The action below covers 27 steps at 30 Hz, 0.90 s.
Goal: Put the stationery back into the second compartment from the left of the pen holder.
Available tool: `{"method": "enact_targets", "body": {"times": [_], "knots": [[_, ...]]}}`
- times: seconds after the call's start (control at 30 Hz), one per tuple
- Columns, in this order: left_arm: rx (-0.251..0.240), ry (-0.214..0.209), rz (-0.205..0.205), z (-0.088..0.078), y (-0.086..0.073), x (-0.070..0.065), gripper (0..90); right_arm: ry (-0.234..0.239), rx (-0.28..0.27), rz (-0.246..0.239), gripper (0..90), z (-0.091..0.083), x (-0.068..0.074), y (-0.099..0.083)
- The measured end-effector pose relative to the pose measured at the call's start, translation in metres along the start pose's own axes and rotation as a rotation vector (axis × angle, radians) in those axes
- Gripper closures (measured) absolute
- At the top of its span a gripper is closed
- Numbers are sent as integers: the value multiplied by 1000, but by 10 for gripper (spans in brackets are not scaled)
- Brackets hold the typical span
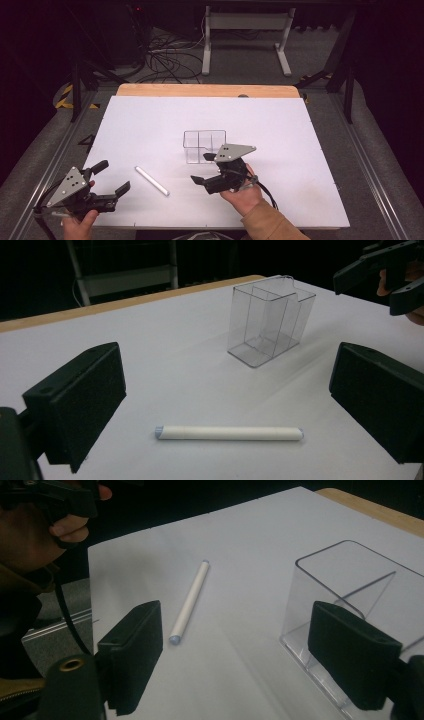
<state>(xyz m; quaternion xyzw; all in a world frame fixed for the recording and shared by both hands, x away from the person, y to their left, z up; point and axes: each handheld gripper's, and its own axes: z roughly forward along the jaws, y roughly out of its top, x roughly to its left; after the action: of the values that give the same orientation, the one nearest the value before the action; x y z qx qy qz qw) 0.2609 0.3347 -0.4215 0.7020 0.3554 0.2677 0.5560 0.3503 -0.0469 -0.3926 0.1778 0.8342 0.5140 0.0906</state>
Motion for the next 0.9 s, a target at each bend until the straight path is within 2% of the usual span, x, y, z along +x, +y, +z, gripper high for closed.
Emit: {"method": "enact_targets", "body": {"times": [0.13,0.17,0.37,0.9], "knots": [[-2,6,-1,-1,0,1,25,5,16,-3,265,11,4,5],[1,7,-5,-1,-1,1,25,9,36,3,281,20,7,9],[-3,8,-4,0,-1,2,25,26,94,17,315,40,11,18],[-10,34,-33,-1,-3,7,29,25,259,-15,340,78,22,41]]}}
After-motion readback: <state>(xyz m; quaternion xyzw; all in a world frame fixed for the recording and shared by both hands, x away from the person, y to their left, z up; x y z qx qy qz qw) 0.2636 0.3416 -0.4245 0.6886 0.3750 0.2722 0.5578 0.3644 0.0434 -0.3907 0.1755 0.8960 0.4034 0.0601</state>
